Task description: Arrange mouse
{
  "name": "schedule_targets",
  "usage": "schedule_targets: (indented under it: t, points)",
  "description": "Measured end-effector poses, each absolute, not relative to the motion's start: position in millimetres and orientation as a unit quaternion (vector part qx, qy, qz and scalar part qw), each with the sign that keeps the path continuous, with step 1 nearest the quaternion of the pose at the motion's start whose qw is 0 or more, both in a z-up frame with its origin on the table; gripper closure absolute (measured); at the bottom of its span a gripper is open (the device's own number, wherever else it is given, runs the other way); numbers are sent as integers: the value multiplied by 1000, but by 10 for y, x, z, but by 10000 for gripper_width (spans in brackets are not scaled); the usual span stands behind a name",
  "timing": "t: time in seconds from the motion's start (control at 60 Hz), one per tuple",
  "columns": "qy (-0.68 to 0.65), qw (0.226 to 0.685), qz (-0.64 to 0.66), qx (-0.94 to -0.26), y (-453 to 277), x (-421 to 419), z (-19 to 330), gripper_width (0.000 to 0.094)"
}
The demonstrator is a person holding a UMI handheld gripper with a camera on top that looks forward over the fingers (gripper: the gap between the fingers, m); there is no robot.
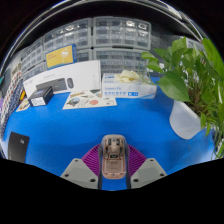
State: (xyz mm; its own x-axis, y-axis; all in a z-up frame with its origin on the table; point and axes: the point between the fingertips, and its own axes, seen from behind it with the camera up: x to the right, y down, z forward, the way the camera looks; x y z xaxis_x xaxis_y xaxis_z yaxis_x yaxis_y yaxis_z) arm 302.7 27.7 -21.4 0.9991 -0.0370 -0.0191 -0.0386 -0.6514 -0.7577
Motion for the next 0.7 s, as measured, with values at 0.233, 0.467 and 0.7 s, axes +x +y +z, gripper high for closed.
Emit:
schedule_targets:
  t: [0.233, 0.467, 0.7]
  points:
    - [63, 434, -19, -898, 333, 2768, 517, 617]
    - [41, 519, -20, -854, 336, 1411, 1879, 614]
    - [-6, 514, 14, -858, 148, -213, 1789, 615]
